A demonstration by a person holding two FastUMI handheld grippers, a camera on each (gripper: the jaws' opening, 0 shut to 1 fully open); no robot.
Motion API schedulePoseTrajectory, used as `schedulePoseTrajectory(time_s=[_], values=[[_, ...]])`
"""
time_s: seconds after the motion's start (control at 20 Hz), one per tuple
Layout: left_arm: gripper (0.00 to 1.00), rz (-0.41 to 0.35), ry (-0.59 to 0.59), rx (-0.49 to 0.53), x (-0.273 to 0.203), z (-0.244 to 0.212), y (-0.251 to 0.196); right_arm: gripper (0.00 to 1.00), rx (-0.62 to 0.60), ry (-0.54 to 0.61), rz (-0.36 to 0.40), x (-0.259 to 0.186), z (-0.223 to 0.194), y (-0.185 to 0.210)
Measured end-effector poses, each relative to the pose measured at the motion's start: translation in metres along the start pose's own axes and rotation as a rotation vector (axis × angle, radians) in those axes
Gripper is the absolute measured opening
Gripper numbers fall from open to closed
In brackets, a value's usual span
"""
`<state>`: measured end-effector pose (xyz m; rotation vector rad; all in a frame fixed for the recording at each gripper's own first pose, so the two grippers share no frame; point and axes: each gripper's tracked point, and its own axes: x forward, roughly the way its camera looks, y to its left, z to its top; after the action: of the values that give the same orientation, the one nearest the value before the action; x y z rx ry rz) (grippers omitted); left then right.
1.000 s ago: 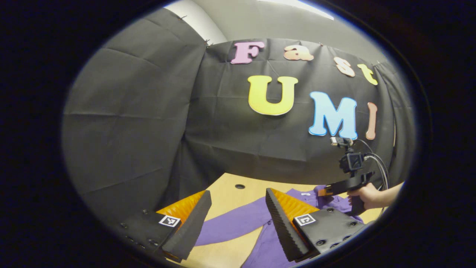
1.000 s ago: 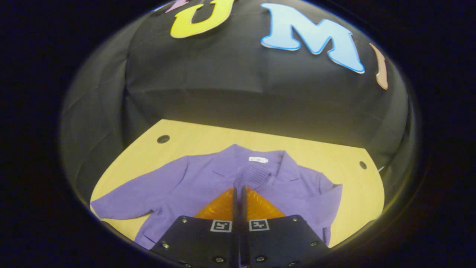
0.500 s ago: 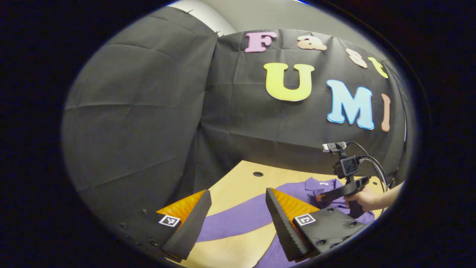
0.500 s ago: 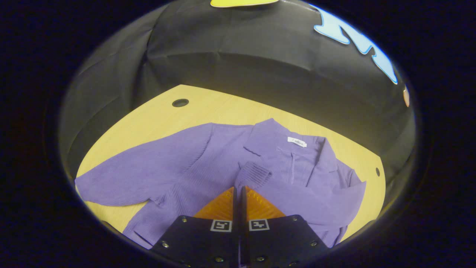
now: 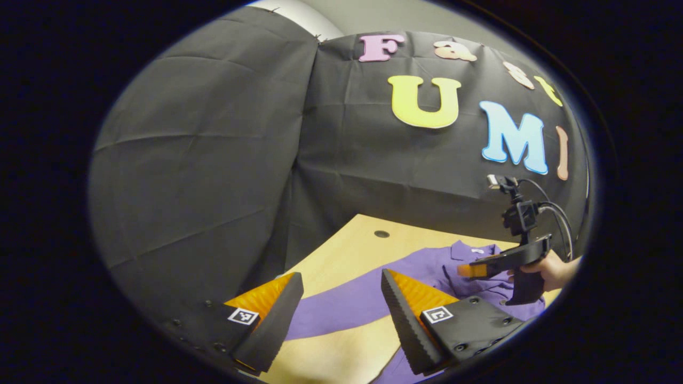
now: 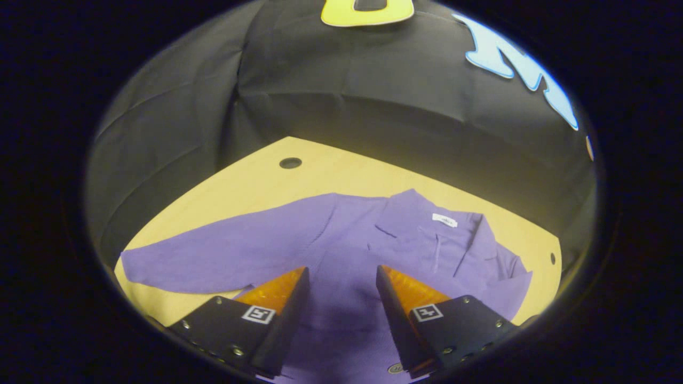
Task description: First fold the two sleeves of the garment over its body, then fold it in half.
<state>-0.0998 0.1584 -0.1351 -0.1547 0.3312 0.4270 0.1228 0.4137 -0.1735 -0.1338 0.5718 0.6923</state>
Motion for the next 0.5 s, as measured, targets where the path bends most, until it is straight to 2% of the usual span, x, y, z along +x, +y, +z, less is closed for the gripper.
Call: schedulePoseTrajectory(time_s=[0.05,0.15,0.3,0.4,0.5], values=[[0.94,0.01,0.007,-0.004,-0.001,-0.002,0.002,0.81,-0.003,-0.011,0.001,-0.006,0.002,0.001],[0.94,0.037,0.019,-0.015,-0.001,-0.005,0.005,0.95,-0.007,-0.038,-0.003,-0.018,0.007,0.0],[0.96,0.1,0.051,-0.036,-0.001,-0.017,0.017,0.97,-0.005,-0.083,-0.002,-0.043,0.017,0.002],[0.94,0.162,0.095,-0.046,-0.003,-0.029,0.03,0.97,0.008,-0.114,0.008,-0.064,0.021,0.007],[0.96,0.231,0.139,-0.074,-0.005,-0.04,0.041,0.97,0.017,-0.138,0.02,-0.086,0.022,0.009]])
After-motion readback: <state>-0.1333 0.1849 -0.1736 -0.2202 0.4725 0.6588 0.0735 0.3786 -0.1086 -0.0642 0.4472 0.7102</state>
